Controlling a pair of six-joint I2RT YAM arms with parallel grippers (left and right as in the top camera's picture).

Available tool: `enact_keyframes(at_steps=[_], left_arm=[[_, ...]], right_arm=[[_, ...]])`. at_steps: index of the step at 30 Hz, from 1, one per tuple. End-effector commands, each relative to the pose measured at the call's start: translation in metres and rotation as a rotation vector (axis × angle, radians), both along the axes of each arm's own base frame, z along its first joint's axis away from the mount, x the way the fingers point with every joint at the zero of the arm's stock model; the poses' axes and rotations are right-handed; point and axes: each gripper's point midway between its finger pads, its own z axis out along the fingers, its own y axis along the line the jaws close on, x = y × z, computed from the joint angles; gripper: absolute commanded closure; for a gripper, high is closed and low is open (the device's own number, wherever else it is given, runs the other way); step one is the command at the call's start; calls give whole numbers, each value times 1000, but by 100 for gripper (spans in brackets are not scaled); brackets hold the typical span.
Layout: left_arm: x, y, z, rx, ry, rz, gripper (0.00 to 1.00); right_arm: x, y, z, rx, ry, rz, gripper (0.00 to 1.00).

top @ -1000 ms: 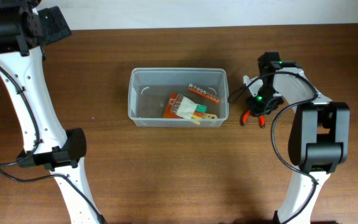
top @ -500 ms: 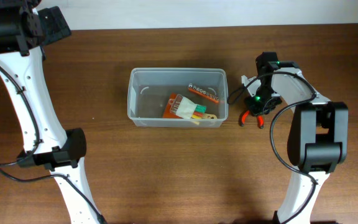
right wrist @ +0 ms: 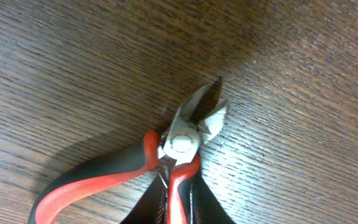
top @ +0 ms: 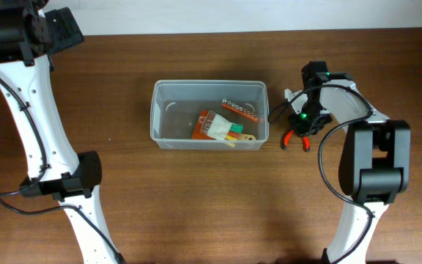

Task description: Pack container

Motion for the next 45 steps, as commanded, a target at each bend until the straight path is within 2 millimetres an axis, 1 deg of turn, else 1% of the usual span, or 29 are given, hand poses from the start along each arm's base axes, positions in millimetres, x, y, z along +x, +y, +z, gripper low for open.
enact_keyframes(at_steps=[1,9,12,14,16,24,31,36,39,43,45], left_arm=[[-8,5,14,23,-23,8,1],[-8,5,14,23,-23,8,1],[-8,5,14,23,-23,8,1],[-8,5,14,23,-23,8,1],[-8,5,14,23,-23,8,1],[-8,5,14,23,-23,8,1],[-8,5,14,23,-23,8,1],[-8,5,14,23,-23,8,1],[-8,5,14,23,-23,8,1],[-8,5,14,23,-23,8,1],[-8,5,14,23,-23,8,1]], right_arm=[[-7,3,-13,-4,39,-9,87],[-8,3,-13,-4,42,-17,87],[-7,4,-10,-4,42,-17,87],[-3,4,-5,-4,37,-17,91],[2,4,2,-4,27,-17,91],[21,4,32,-3,-17,-18,91],[28,4,52,-1,-31,-29,91],[40,5,80,0,-71,-44,91],[48,6,102,2,-108,-42,91],[57,16,138,9,-161,-22,91],[60,26,156,13,-192,0,91]])
